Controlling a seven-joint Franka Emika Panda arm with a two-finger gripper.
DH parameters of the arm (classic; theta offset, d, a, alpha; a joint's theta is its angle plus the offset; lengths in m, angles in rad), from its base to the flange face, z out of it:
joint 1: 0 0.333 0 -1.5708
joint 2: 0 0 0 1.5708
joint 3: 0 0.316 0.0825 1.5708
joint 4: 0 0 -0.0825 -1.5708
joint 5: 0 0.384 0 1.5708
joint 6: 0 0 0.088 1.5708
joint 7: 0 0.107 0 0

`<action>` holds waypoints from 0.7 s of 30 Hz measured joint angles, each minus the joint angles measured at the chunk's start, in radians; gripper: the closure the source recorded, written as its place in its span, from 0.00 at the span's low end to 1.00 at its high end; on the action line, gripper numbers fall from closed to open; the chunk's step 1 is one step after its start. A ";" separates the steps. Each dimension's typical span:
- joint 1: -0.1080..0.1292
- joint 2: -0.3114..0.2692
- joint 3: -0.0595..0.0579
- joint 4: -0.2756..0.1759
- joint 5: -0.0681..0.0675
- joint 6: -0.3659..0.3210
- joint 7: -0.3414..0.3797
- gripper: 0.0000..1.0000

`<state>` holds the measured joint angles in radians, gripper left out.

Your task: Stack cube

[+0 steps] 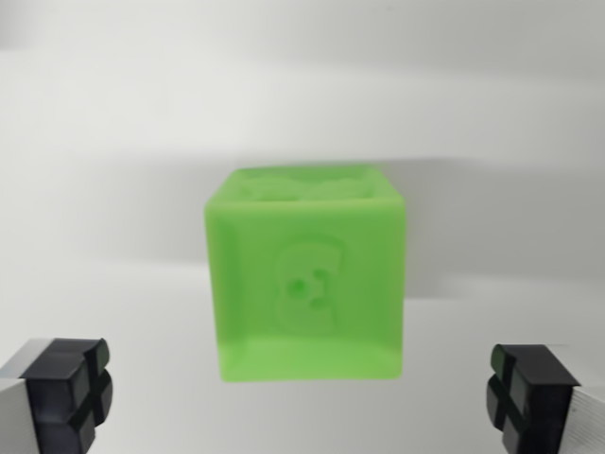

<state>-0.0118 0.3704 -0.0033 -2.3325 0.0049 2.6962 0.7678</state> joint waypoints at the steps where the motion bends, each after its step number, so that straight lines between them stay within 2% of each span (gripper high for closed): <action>1: 0.000 0.005 0.000 0.001 0.000 0.004 0.000 0.00; 7: 0.000 0.061 0.000 0.010 0.000 0.052 0.000 0.00; 21: 0.000 0.147 0.000 0.033 0.000 0.115 -0.001 0.00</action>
<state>-0.0118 0.5174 -0.0033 -2.2997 0.0049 2.8107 0.7672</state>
